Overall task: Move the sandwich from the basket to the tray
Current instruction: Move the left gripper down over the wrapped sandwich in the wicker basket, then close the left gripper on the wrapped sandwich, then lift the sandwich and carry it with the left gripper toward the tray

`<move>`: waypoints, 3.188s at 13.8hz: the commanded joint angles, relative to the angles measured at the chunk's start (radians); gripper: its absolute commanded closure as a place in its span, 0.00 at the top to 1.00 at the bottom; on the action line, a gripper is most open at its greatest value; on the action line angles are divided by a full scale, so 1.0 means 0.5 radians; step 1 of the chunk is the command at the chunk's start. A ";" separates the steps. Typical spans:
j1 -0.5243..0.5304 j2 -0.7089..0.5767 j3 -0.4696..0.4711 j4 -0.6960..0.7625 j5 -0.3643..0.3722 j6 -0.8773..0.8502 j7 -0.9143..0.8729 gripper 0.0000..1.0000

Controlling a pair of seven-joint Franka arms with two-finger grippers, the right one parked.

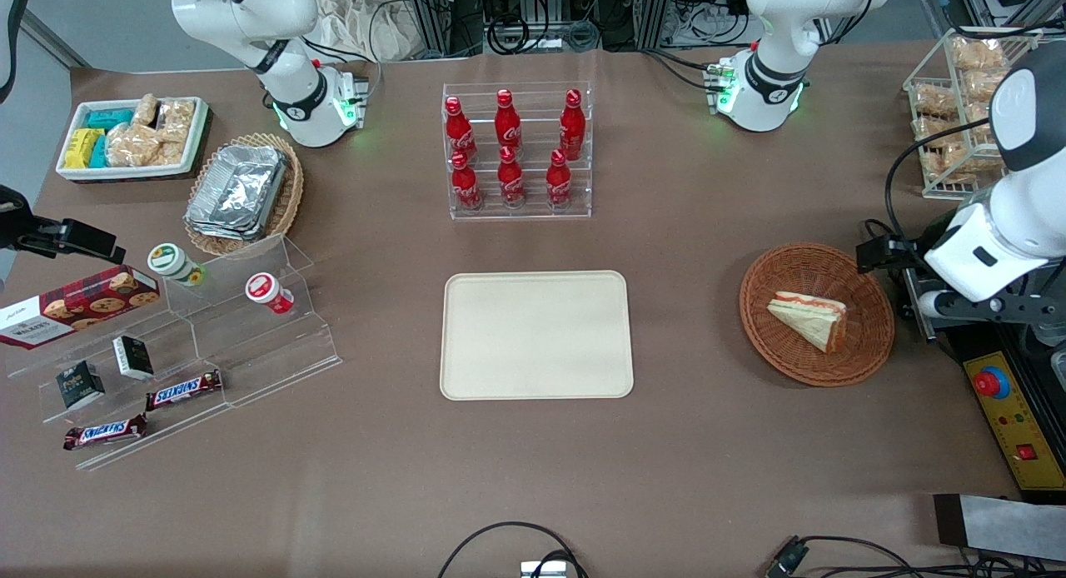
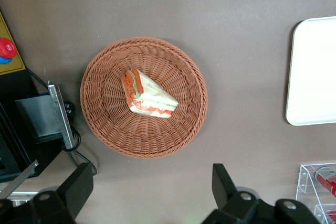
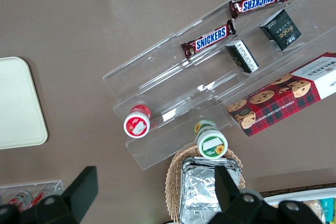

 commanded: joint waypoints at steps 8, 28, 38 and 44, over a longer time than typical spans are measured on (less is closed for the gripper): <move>0.020 0.108 0.003 -0.183 0.184 0.101 -0.483 1.00; 0.217 0.264 0.015 -1.165 0.046 1.483 -1.257 1.00; 0.186 0.255 -0.006 -0.774 0.065 0.831 -1.162 0.00; 0.094 0.276 -0.214 -0.025 0.083 0.213 -0.849 0.00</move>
